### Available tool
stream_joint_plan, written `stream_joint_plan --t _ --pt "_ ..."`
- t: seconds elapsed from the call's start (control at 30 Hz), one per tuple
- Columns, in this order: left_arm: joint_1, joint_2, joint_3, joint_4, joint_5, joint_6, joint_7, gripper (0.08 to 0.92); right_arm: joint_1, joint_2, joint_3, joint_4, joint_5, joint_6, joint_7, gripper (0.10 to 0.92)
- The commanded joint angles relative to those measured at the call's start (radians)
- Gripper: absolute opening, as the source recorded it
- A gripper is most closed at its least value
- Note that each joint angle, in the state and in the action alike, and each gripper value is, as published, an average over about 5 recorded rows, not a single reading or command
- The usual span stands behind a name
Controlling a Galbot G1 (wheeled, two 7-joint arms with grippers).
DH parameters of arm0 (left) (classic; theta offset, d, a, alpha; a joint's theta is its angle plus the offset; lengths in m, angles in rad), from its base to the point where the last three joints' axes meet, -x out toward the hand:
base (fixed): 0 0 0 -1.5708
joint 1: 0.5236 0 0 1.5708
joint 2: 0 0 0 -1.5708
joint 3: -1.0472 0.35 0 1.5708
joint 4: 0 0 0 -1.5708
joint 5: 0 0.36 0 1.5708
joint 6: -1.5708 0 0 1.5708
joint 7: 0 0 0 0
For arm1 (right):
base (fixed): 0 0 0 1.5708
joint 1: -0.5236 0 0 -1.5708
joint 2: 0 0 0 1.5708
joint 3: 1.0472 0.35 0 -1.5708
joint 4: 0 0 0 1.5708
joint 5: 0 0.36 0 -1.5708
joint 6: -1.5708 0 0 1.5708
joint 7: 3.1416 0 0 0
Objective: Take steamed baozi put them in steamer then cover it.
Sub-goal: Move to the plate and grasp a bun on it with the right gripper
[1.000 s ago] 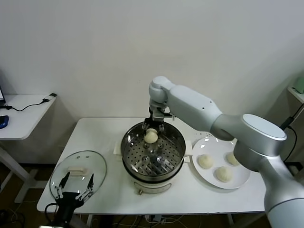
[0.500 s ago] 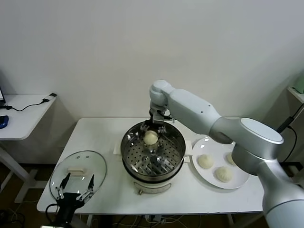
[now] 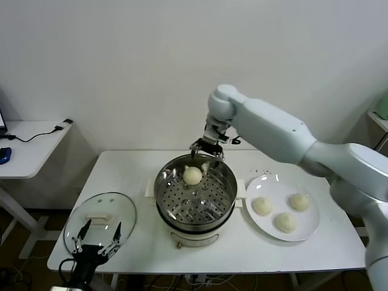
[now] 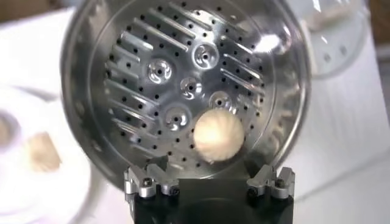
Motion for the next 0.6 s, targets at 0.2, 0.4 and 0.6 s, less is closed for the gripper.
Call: stream_joint_plan --t 0.2,0.4,0.6 --pt "-0.013 0.024 -0.004 -0.025 -0.053 0.065 0.02 0.823 -0.092 -0.459 0.15 0.273 0.199 -0.644 0.059 0.823" --pt "-0.024 0.026 -0.002 -0.017 -0.059 0.077 0.024 0.823 -0.249 -0.542 0.231 0.316 0.122 -0.62 0.049 0.823" --pt "-0.011 0.028 -0.002 -0.019 -0.061 0.082 0.031 0.823 -0.43 -0.519 0.318 0.291 -0.027 -0.541 0.081 0.823"
